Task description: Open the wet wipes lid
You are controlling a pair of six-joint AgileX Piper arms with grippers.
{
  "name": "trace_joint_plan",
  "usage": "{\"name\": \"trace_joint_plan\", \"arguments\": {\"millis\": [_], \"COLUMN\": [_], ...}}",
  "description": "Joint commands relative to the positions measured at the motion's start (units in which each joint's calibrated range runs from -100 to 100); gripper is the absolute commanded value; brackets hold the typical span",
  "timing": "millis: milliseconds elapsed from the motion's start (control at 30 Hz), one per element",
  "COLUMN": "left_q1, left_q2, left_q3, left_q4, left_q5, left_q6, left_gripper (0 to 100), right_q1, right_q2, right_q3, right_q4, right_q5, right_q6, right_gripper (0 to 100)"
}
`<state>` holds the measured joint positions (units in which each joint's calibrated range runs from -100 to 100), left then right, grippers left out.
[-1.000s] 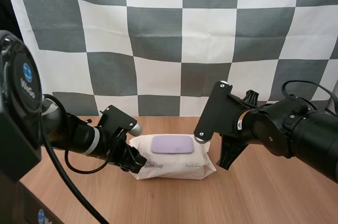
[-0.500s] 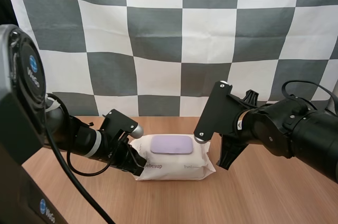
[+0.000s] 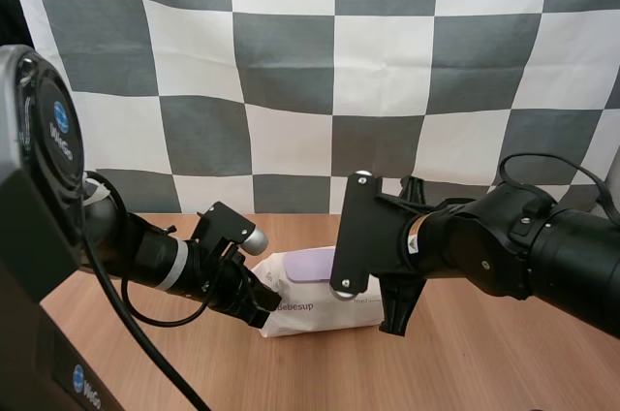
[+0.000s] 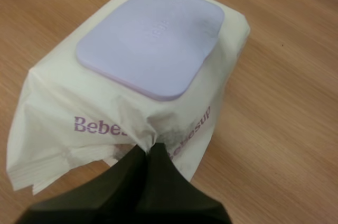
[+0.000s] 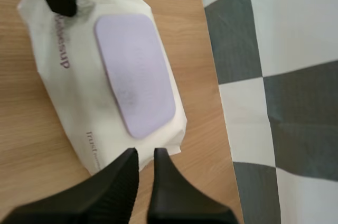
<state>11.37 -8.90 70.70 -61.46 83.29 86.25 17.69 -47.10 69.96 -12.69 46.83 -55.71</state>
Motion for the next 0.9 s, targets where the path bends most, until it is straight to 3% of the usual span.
{"name": "trace_joint_plan", "arguments": {"millis": [0, 67, 133, 467, 867], "left_q1": [-0.01, -0.01, -0.01, -0.01, -0.01], "left_q2": [0.1, 0.1, 0.1, 0.1, 0.1], "left_q3": [0.0, 0.0, 0.0, 0.0, 0.0], "left_q4": [0.6, 1.0, 1.5, 2.0, 2.0], "left_q5": [0.2, 1.5, 2.2, 2.2, 2.2], "left_q6": [0.0, 0.0, 0.0, 0.0, 0.0], "left_gripper": [0, 0, 0, 0, 0], "right_q1": [1.0, 1.0, 1.0, 1.8, 2.8], "right_q2": [1.9, 4.5, 6.8, 15.0, 17.4], "right_q3": [0.4, 0.4, 0.4, 0.4, 0.4], "right_q4": [0.0, 0.0, 0.0, 0.0, 0.0], "right_q5": [0.1, -0.4, -2.6, -12.7, -21.3], "right_q6": [-0.6, -0.6, -0.6, -0.6, -0.6], "right_gripper": [45, 57, 60, 60, 59]}}
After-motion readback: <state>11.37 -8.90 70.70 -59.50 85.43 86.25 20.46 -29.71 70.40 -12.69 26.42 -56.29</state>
